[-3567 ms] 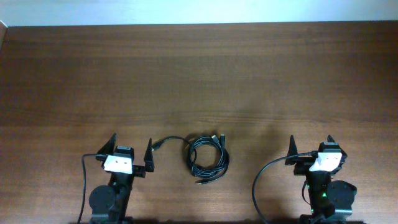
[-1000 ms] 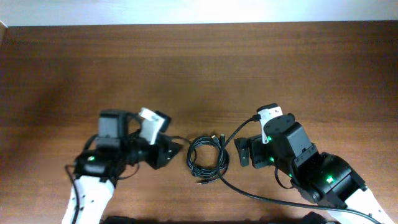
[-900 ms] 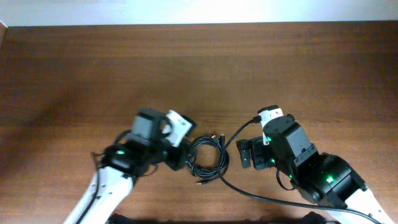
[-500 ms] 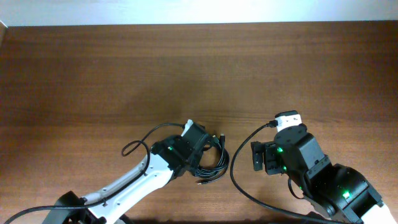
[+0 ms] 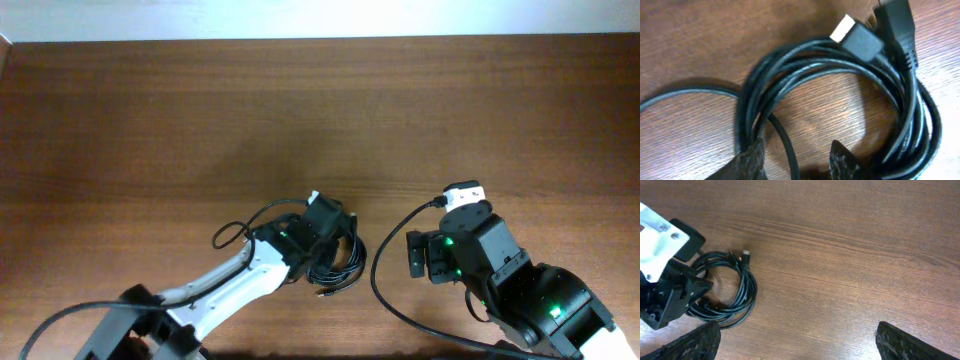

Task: Untangle cables
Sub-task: 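Grasp the cable coil with the left gripper and lift it up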

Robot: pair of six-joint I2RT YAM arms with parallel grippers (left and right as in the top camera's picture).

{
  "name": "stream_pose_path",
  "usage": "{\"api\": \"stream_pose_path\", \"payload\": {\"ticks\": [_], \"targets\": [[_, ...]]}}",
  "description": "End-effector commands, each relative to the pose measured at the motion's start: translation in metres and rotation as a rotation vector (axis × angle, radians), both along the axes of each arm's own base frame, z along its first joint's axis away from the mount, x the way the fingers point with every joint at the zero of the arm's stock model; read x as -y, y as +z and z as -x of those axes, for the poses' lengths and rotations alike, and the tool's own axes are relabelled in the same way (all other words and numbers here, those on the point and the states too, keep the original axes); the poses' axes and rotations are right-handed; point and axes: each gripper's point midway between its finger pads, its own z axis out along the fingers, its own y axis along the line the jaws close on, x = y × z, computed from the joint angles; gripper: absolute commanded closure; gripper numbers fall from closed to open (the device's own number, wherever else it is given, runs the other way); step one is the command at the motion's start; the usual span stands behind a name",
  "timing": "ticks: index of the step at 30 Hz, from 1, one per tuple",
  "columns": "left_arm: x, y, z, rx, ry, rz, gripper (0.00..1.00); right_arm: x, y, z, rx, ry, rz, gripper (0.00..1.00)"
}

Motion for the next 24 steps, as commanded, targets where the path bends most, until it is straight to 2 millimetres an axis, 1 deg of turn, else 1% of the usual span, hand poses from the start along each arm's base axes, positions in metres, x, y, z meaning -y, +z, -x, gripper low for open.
{"api": "stream_pose_path", "payload": {"ticks": [1,3,7,11,12,13,14,15,17,18,19,20,21,22,24], "targets": [[-0.001,-0.007,0.005,-0.027,-0.020,-0.016,0.58,0.002,-0.002,0.000,-0.001,-0.013,0.014,0.01],[-0.004,-0.009,0.010,-0.049,-0.008,-0.025,0.60,0.002,-0.002,0.000,-0.001,-0.013,0.014,0.01],[-0.009,-0.014,0.027,-0.132,-0.005,-0.034,0.61,0.002,-0.002,0.000,0.000,-0.014,0.014,0.01],[-0.009,-0.014,0.028,-0.135,-0.002,-0.036,0.61,0.004,-0.002,-0.001,0.003,-0.019,0.020,0.01],[-0.009,-0.014,0.027,-0.134,-0.002,-0.035,0.63,0.005,-0.002,-0.002,0.008,-0.024,0.026,0.01],[-0.009,-0.014,0.027,-0.133,-0.002,-0.034,0.73,0.005,-0.002,-0.002,0.009,-0.024,0.026,0.01],[-0.009,-0.014,0.026,-0.130,-0.002,-0.032,0.75,0.005,-0.002,-0.002,0.009,-0.024,0.027,0.03],[-0.007,-0.013,0.025,-0.124,-0.003,-0.027,0.73,0.005,-0.002,-0.002,0.008,-0.024,0.027,0.07],[-0.004,-0.012,0.022,-0.110,-0.003,-0.014,0.72,0.005,-0.002,-0.002,0.007,-0.024,0.028,0.09],[-0.003,-0.011,0.020,-0.103,-0.004,-0.008,0.64,0.005,-0.003,-0.002,0.004,-0.024,0.030,0.11],[-0.002,-0.011,0.020,-0.102,-0.004,-0.007,0.65,0.005,-0.004,-0.002,-0.002,-0.024,0.035,0.12],[-0.003,-0.011,0.020,-0.103,-0.004,-0.008,0.80,0.004,-0.006,-0.003,-0.007,-0.024,0.038,0.14],[-0.003,-0.011,0.020,-0.104,-0.004,-0.008,0.91,0.004,-0.008,-0.003,-0.015,-0.024,0.044,0.14],[-0.003,-0.011,0.020,-0.103,-0.004,-0.008,1.00,0.004,-0.010,-0.004,-0.023,-0.024,0.050,0.16],[-0.003,-0.011,0.020,-0.103,-0.004,-0.008,1.00,0.004,-0.011,-0.004,-0.027,-0.024,0.053,0.19]]}}
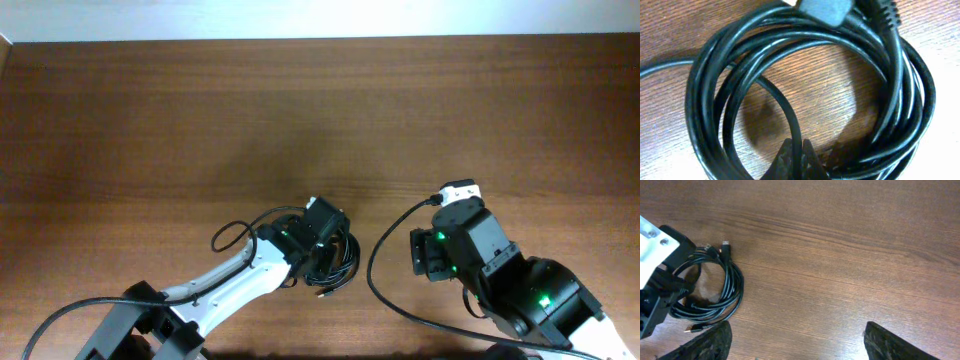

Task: Untangle cables
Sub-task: 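Grasp the cable coil with the left gripper and lift it up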

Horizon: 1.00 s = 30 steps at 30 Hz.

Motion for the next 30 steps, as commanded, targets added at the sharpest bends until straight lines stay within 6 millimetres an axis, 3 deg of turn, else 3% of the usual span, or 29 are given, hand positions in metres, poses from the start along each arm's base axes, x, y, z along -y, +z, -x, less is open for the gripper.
{"api": "stream_pose_path", "payload": {"ticks": [1,4,6,11,15,19,21,22,23,26,29,30], "targets": [[0.001,-0.003,0.003,-0.013,-0.006,0.002,1.00,0.002,-0.002,-0.001,0.003,-0.013,0.014,0.19],[-0.002,0.000,-0.005,0.025,-0.008,-0.024,1.00,0.002,-0.002,-0.001,0.003,-0.013,0.014,0.20],[0.009,0.020,-0.017,0.064,-0.079,-0.017,1.00,0.003,-0.001,-0.001,0.007,-0.017,0.019,0.22],[0.039,0.126,-0.044,0.169,-0.284,0.006,1.00,0.004,-0.001,-0.002,0.009,-0.020,0.022,0.25],[0.052,0.181,-0.060,0.278,-0.322,0.049,1.00,0.010,-0.001,-0.002,0.013,-0.072,0.025,0.30],[0.035,0.258,-0.090,0.527,-0.211,0.005,1.00,0.020,-0.003,0.000,0.011,-0.110,0.059,0.33],[0.022,0.317,-0.103,0.702,-0.123,0.019,1.00,0.020,-0.003,-0.001,0.012,-0.110,0.058,0.33],[0.021,0.337,-0.106,0.763,-0.096,0.045,1.00,0.020,-0.003,0.000,0.011,-0.109,0.058,0.33],[0.023,0.347,-0.107,0.798,-0.086,0.073,1.00,0.019,-0.003,0.000,0.010,-0.108,0.057,0.33],[0.026,0.344,-0.108,0.788,-0.094,0.079,1.00,0.011,-0.005,0.003,-0.012,-0.057,0.034,0.40],[0.026,0.343,-0.109,0.785,-0.095,0.075,1.00,-0.050,0.000,0.022,-0.035,0.433,-0.067,0.39],[0.026,0.343,-0.109,0.784,-0.095,0.075,1.00,-0.061,0.004,0.025,-0.017,0.522,-0.090,0.31]]}}
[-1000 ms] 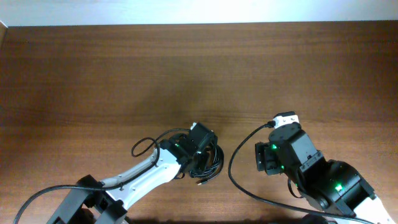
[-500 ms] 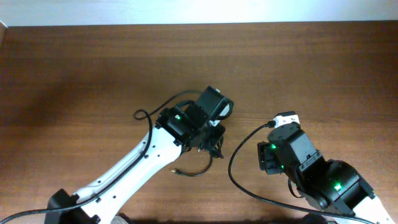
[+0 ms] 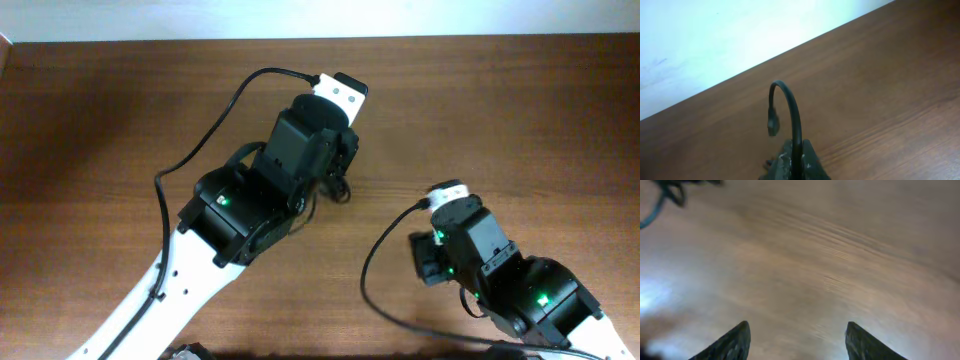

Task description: Untangle cables

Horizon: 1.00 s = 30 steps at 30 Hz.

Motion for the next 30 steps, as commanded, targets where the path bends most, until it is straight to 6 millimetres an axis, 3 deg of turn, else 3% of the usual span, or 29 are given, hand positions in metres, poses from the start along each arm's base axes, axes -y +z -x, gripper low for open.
{"api": "stream_pose_path", "payload": {"ticks": [1,5,12,15,18,20,27,30], "targets": [[-0.002,0.009,-0.001,0.028,0.007,-0.006,1.00,-0.041,0.009,0.018,0.022,0.349,-0.079,0.30],[-0.003,0.007,-0.001,0.023,0.007,-0.010,1.00,-0.067,0.023,-0.005,0.135,0.431,-0.125,0.30],[-0.005,0.002,0.002,0.003,0.007,-0.029,1.00,-0.096,0.001,-0.044,0.135,0.431,-0.127,0.38],[-0.006,-0.001,0.004,-0.007,0.006,-0.039,1.00,-0.107,0.019,-0.059,0.232,0.432,-0.169,0.41],[-0.006,-0.001,0.004,-0.007,0.006,-0.039,1.00,-0.111,0.026,-0.063,0.259,0.428,-0.190,0.43],[-0.006,-0.001,0.004,-0.007,0.006,-0.039,1.00,-0.111,0.026,-0.063,0.258,0.426,-0.193,0.51],[-0.006,-0.001,0.004,-0.007,0.006,-0.039,1.00,-0.123,0.013,-0.065,0.210,0.437,-0.219,0.52],[-0.006,-0.001,0.004,-0.007,0.006,-0.039,1.00,-0.134,0.007,-0.064,0.188,0.443,-0.236,0.70]]}}
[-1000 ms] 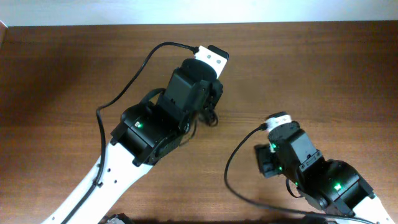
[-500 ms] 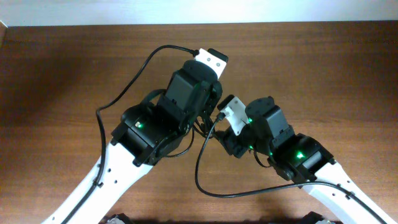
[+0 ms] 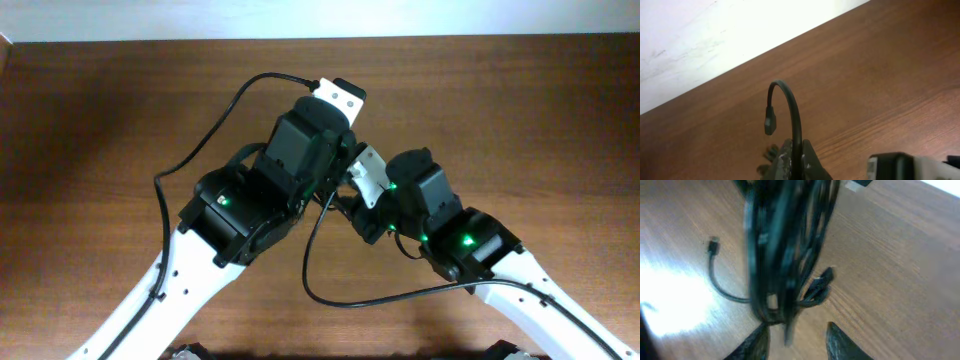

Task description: Untangle cables

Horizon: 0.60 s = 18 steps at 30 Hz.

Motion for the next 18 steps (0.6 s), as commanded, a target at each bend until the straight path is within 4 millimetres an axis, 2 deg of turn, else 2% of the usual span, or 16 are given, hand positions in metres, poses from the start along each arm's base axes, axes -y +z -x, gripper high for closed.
{"api": "stream_pose_path", "payload": {"ticks": [1,3,4,5,6,13,14,15,16,17,18], "targets": [[-0.002,0.009,-0.001,0.028,0.004,-0.005,1.00,-0.016,-0.005,0.005,-0.025,0.032,-0.023,0.70],[-0.002,0.009,-0.001,0.028,0.004,-0.005,1.00,-0.024,-0.001,0.005,-0.027,0.038,-0.055,0.61],[-0.002,0.009,-0.001,0.028,0.004,-0.005,1.00,-0.026,0.000,0.006,-0.027,0.041,-0.064,0.62],[-0.002,0.009,-0.001,0.028,0.004,-0.005,1.00,-0.029,0.003,0.005,-0.025,0.036,-0.079,0.76],[-0.002,0.009,-0.001,0.028,0.004,-0.005,1.00,-0.031,0.006,0.004,-0.029,0.025,-0.099,0.94],[-0.004,0.005,0.001,0.015,0.007,-0.021,1.00,-0.028,0.000,0.007,-0.057,0.014,-0.085,0.96],[-0.008,0.001,0.002,0.003,0.016,-0.042,0.79,-0.026,-0.003,0.009,-0.071,0.012,-0.073,0.96],[-0.014,-0.003,0.004,-0.010,0.033,-0.071,0.42,-0.022,-0.008,0.010,-0.083,0.001,-0.053,0.96],[-0.022,-0.007,0.005,-0.021,0.056,-0.107,0.30,-0.017,-0.012,0.008,-0.085,-0.024,-0.027,0.96],[-0.031,-0.010,0.006,-0.026,0.083,-0.144,0.12,-0.007,-0.017,0.005,-0.081,-0.068,0.018,0.96],[-0.035,-0.012,0.007,-0.029,0.097,-0.164,0.04,0.000,-0.018,0.004,-0.073,-0.095,0.040,0.96]]}}
